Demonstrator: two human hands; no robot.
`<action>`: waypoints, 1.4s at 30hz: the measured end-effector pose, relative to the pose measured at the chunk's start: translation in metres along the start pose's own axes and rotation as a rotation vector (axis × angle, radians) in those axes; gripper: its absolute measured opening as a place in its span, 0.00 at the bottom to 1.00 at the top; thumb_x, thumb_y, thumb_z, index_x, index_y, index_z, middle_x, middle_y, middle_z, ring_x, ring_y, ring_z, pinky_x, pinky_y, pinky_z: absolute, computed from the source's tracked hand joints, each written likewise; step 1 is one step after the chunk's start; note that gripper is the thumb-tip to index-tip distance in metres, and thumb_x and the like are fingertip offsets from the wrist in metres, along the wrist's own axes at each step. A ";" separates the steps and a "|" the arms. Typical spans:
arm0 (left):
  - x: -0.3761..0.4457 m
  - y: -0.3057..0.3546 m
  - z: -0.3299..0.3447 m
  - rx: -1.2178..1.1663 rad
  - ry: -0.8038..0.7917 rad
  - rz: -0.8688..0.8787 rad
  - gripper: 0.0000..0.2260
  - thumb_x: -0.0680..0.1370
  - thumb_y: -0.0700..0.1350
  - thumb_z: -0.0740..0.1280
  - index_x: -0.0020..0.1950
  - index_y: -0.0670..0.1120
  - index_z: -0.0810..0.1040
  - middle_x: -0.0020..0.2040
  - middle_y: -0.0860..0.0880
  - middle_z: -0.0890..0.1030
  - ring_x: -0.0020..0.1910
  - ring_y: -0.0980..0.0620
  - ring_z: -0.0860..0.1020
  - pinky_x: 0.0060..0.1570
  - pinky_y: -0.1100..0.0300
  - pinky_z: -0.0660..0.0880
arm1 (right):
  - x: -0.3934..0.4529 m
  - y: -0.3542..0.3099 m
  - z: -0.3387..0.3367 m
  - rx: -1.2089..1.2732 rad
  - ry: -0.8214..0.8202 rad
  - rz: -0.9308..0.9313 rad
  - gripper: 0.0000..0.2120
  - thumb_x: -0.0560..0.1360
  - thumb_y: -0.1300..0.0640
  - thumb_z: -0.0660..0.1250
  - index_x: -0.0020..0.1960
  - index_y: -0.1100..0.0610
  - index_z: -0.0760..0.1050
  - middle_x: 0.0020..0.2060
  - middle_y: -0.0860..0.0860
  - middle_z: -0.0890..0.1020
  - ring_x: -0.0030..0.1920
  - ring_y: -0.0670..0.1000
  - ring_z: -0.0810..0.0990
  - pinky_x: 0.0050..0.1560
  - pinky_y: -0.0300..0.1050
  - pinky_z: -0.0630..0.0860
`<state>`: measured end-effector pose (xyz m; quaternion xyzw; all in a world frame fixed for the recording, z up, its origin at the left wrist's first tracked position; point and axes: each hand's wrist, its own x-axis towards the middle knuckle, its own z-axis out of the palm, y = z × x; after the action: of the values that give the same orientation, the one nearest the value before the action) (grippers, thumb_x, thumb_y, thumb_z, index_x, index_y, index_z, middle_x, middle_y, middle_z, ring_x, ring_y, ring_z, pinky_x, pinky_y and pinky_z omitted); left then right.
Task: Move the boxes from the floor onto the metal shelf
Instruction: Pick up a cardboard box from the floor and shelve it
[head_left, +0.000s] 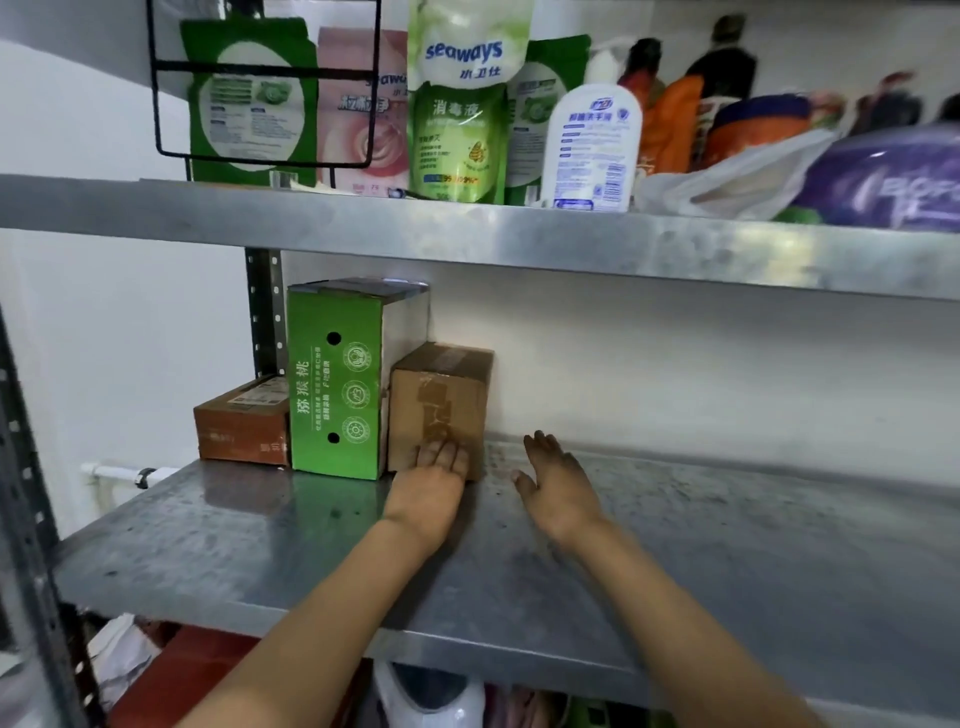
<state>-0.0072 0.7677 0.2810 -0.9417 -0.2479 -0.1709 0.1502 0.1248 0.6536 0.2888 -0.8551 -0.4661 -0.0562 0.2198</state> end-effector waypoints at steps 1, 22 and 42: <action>-0.002 0.007 -0.004 -0.007 -0.013 0.023 0.27 0.78 0.34 0.51 0.78 0.42 0.50 0.78 0.43 0.52 0.77 0.46 0.49 0.74 0.49 0.52 | -0.009 0.005 -0.005 -0.023 0.010 -0.003 0.28 0.83 0.50 0.53 0.79 0.57 0.51 0.79 0.53 0.52 0.79 0.51 0.48 0.77 0.45 0.46; -0.067 0.351 -0.099 -0.345 0.283 0.676 0.34 0.76 0.35 0.54 0.77 0.41 0.39 0.78 0.45 0.38 0.77 0.48 0.37 0.75 0.49 0.41 | -0.365 0.192 -0.140 -0.229 0.345 0.593 0.29 0.82 0.50 0.57 0.79 0.59 0.53 0.79 0.55 0.54 0.79 0.51 0.50 0.76 0.44 0.45; -0.284 0.650 -0.008 -0.353 -0.025 1.250 0.29 0.80 0.39 0.53 0.78 0.41 0.42 0.79 0.44 0.43 0.78 0.47 0.42 0.76 0.48 0.44 | -0.703 0.309 -0.051 -0.058 0.265 1.259 0.27 0.83 0.50 0.54 0.79 0.56 0.53 0.79 0.53 0.54 0.79 0.51 0.50 0.76 0.44 0.48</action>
<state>0.0952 0.1064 0.0466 -0.9208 0.3770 -0.0786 0.0613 -0.0086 -0.0566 0.0225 -0.9565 0.1578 -0.0342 0.2430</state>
